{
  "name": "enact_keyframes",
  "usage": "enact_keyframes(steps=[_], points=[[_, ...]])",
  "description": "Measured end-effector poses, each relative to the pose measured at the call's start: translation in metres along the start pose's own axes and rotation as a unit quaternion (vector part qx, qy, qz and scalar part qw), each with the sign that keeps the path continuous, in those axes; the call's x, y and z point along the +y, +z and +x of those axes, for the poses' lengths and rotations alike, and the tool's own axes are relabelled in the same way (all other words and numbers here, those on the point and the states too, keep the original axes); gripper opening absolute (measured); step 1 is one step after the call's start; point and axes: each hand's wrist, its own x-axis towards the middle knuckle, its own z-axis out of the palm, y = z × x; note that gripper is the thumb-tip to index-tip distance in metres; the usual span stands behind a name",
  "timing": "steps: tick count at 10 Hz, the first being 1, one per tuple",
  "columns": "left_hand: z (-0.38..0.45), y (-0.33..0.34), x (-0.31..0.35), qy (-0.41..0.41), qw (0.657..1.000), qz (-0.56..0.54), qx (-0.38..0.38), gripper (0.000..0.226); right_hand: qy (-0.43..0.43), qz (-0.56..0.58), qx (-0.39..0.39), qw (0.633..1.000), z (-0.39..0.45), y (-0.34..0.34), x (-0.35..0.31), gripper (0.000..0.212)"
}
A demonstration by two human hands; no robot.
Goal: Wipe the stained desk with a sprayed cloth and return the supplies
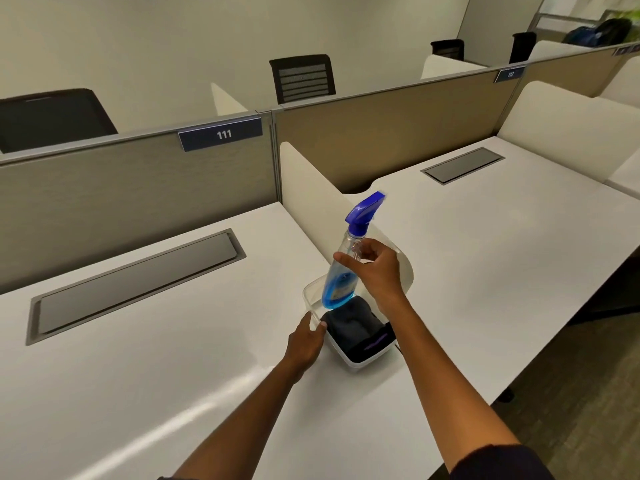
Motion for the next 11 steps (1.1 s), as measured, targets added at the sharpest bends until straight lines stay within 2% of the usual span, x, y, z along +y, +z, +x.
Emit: enact_keyframes(steps=[2,6,7,8,9,10,11], points=[[0.001,0.0,0.0,0.001,1.0,0.006,-0.003,0.057,0.016,-0.032,0.004,0.999,0.006,0.023,0.016,0.06],[-0.004,-0.005,-0.002,0.003,1.0,0.017,-0.007,0.057,0.046,-0.066,-0.067,0.994,0.002,0.043,0.015,0.061],[-0.006,-0.012,-0.007,0.005,0.999,0.037,-0.002,0.059,0.051,-0.064,-0.06,0.995,-0.005,0.043,0.018,0.059],[-0.011,-0.024,-0.015,0.016,0.998,0.065,0.003,0.062,0.094,-0.032,-0.027,0.995,-0.021,0.043,0.023,0.066],[-0.013,-0.041,-0.029,0.035,0.996,0.083,0.021,0.063,0.086,-0.027,0.024,0.996,-0.044,0.047,0.028,0.054],[-0.023,-0.058,-0.039,0.045,0.993,0.1,0.051,0.061,0.063,-0.033,0.035,0.997,-0.068,0.053,0.031,0.036],[-0.031,-0.069,-0.05,0.083,0.984,0.119,0.099,0.058,0.079,-0.004,0.01,0.997,-0.083,0.066,0.032,0.031]])
